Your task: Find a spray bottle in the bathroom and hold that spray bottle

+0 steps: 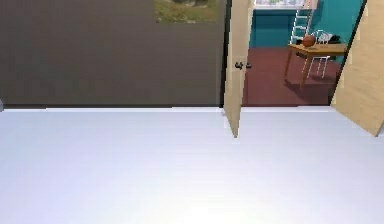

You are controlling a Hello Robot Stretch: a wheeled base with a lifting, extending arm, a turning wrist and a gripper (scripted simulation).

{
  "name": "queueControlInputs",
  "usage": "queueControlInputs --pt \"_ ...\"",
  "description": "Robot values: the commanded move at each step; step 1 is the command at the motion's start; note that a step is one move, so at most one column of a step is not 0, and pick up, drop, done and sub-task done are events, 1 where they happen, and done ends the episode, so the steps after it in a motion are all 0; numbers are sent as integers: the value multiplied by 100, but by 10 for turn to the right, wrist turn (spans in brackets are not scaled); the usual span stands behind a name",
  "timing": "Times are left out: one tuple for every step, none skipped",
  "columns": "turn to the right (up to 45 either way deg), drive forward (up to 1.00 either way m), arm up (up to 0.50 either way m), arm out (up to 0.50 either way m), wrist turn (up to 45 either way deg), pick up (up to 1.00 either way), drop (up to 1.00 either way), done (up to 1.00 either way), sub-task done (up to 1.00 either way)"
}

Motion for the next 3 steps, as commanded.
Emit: queueControlInputs --pt "-450 0 0 0 0 0 0 0 0" --pt "-420 0 0 0 0 0 0 0 0" --pt "0 40 0 0 0 0 0 0 0"
